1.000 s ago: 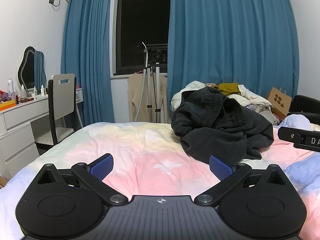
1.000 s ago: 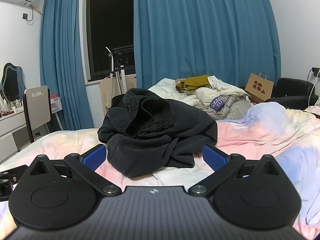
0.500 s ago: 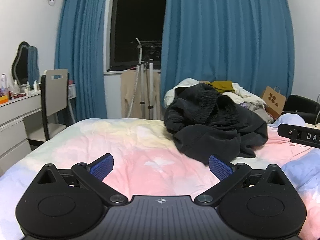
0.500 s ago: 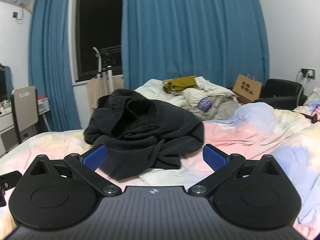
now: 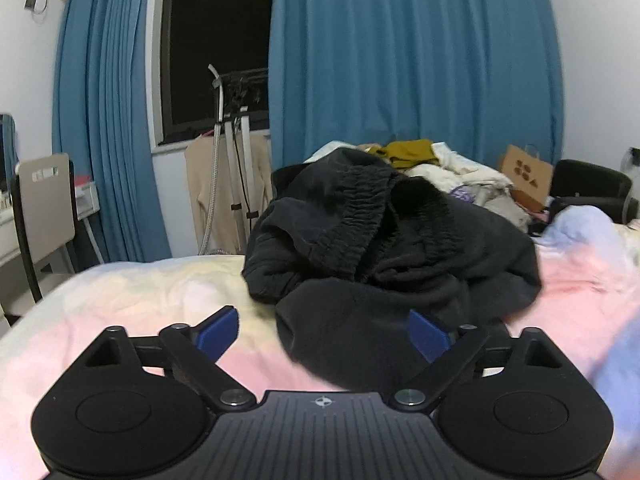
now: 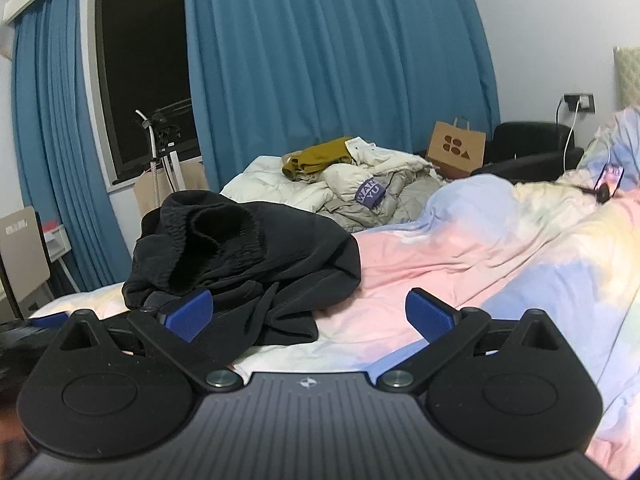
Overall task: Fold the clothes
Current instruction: 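Grasp the sweatpants waistband with the left gripper while the right gripper approaches the pants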
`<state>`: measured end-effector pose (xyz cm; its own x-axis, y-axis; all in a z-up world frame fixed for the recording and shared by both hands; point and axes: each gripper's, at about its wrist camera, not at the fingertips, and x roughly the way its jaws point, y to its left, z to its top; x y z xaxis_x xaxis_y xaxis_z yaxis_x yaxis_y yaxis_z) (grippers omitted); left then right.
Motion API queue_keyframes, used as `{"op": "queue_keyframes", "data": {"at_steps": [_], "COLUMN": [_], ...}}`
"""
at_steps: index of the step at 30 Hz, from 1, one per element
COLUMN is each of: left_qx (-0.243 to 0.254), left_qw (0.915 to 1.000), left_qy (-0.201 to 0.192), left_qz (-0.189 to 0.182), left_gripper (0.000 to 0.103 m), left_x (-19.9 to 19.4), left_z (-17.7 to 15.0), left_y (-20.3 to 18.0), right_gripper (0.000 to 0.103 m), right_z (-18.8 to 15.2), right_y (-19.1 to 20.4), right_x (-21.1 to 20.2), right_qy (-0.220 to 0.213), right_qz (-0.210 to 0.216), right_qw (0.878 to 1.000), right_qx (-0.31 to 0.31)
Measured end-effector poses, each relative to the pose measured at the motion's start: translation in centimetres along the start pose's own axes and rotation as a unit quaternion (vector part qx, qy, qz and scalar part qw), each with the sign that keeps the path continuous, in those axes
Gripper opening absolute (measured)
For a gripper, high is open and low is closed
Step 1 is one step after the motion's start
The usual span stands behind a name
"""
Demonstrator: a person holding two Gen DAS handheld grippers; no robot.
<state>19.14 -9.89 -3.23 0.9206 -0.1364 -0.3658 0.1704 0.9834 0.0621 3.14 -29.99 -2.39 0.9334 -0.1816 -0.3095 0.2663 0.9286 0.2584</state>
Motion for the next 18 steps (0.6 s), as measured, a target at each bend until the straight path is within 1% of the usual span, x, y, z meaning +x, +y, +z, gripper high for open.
{"op": "queue_keyframes", "data": {"at_steps": [2,4,7,9,10,11,12,13,14,15,16,17,18], "left_qx": [-0.012,-0.017,0.0,0.005,-0.003,-0.012,-0.023,-0.034,-0.046,-0.06,-0.077,-0.093,-0.104], "left_qw": [0.9999,0.9999,0.9999,0.9996,0.9994,0.9991,0.9987,0.9982,0.9976,0.9967,0.9956,0.9943,0.9933], "left_qy": [-0.001,0.003,0.015,0.02,0.025,0.03,0.035,0.032,0.028,0.021,0.014,0.007,-0.002], "left_qz": [0.003,0.001,0.003,0.017,0.022,0.027,0.03,0.037,0.045,0.051,0.052,0.052,0.05], "left_gripper": [0.087,0.087,0.086,0.081,0.074,0.06,0.051,0.049,0.039,0.033,0.022,0.014,0.013], "left_x": [2.6,4.8,8.2,10.4,11.3,12.3,13.1,13.4,13.6,13.3,12.7,12.1,11.2], "left_z": [0.8,1.4,1.9,2.1,2.2,2.4,2.6,3.1,3.6,4.1,4.7,5.3,5.8], "left_y": [-0.1,-0.1,-1.0,-1.5,-1.5,-1.4,-1.3,-1.1,-0.8,-0.5,0.0,0.6,1.1], "right_gripper": [0.103,0.103,0.103,0.103,0.103,0.103,0.103,0.103,0.103,0.103,0.103,0.103,0.103], "right_z": [-0.1,-0.2,-0.4,-0.6,-0.7,-0.9,-1.1,-1.4,-1.6,-1.7,-1.9,-2.0,-2.1], "right_y": [-0.7,-1.2,-2.0,-2.7,-3.1,-3.4,-3.7,-4.0,-4.1,-4.0,-4.0,-3.9,-3.9], "right_x": [0.7,1.6,3.3,4.5,5.0,5.5,5.9,6.3,6.6,6.7,6.8,7.0,7.1], "right_qy": [0.009,0.019,0.036,0.038,0.037,0.038,0.039,0.04,0.039,0.037,0.035,0.032,0.03], "right_qz": [0.004,0.01,0.019,0.023,0.025,0.027,0.03,0.033,0.036,0.04,0.043,0.047,0.051], "right_qw": [1.0,0.999,0.999,0.998,0.998,0.998,0.998,0.997,0.997,0.997,0.996,0.996,0.996], "right_qx": [0.014,0.025,0.032,0.038,0.041,0.045,0.05,0.055,0.059,0.061,0.064,0.066,0.068]}}
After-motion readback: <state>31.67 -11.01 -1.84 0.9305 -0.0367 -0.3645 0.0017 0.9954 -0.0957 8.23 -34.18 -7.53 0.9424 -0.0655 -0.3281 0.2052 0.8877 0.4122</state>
